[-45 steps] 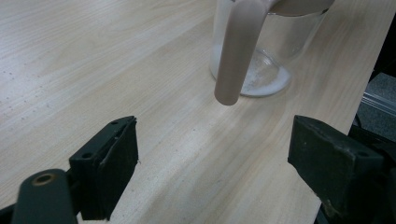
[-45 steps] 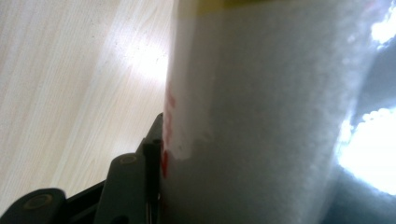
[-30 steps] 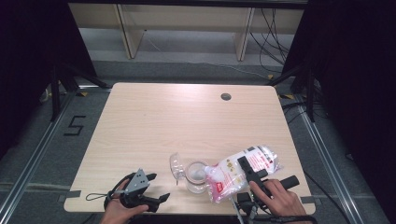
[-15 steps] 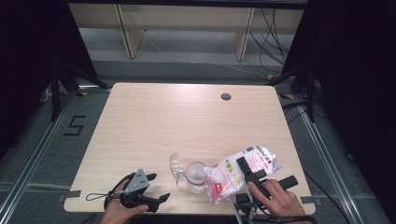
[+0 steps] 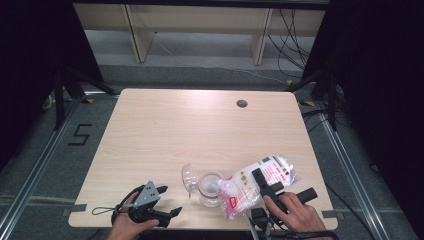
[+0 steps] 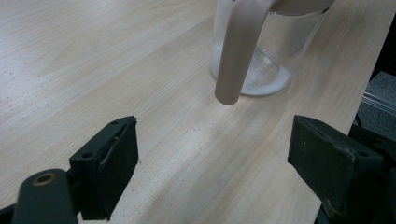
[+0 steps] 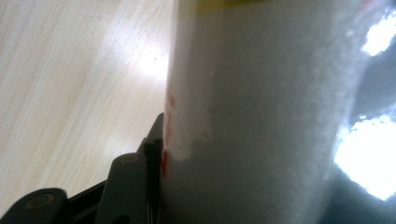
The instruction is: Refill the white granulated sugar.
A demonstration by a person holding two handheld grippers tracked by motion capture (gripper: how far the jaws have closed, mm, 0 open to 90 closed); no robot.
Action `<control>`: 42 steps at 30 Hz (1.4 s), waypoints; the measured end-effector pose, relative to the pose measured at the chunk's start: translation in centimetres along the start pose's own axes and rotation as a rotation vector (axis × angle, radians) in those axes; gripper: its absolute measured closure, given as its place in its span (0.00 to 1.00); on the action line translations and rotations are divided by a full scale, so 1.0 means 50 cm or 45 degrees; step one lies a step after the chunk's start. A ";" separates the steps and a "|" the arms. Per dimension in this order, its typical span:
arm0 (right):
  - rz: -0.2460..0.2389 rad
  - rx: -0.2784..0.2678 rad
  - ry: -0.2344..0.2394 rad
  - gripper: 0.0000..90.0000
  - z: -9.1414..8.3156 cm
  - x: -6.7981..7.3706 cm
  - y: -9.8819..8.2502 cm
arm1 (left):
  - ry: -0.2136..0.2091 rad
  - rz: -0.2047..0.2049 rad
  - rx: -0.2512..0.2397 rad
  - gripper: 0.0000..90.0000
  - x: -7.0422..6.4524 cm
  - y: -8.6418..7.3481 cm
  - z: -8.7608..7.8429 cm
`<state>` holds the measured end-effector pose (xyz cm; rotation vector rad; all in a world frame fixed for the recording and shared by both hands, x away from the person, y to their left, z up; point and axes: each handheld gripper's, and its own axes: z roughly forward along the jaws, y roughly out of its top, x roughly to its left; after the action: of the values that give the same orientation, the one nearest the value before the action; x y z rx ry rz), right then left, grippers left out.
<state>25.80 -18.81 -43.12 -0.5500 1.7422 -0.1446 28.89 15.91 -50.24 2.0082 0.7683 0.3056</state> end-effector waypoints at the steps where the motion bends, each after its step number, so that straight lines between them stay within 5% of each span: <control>1: 0.011 0.014 0.000 0.58 -0.002 0.001 0.000 | 0.000 0.002 0.001 0.18 0.000 0.000 0.000; 28: -0.020 -0.028 -0.007 0.60 -0.002 -0.006 0.002 | 0.009 0.005 0.004 0.18 0.000 0.000 -0.001; 29: -0.034 -0.018 -0.003 0.60 -0.003 -0.008 0.002 | 0.009 0.005 0.003 0.18 0.000 0.000 -0.001; 30: -0.117 -0.083 -0.013 0.60 0.003 -0.018 0.004 | 0.010 0.005 0.003 0.18 0.000 0.000 -0.001; 31: -0.117 -0.083 -0.013 0.60 0.003 -0.018 0.004 | 0.009 0.005 0.003 0.18 0.001 0.000 -0.001; 32: 0.009 -0.015 -0.005 0.61 -0.005 -0.004 0.003 | 0.010 0.004 0.003 0.18 0.000 0.000 -0.001; 42: -0.017 -0.026 -0.007 0.61 -0.006 -0.008 0.009 | 0.009 0.011 0.004 0.18 0.001 0.000 -0.001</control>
<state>25.46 -18.31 -42.87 -0.5764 1.7367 -0.1349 28.91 15.95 -50.21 2.0149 0.7648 0.3168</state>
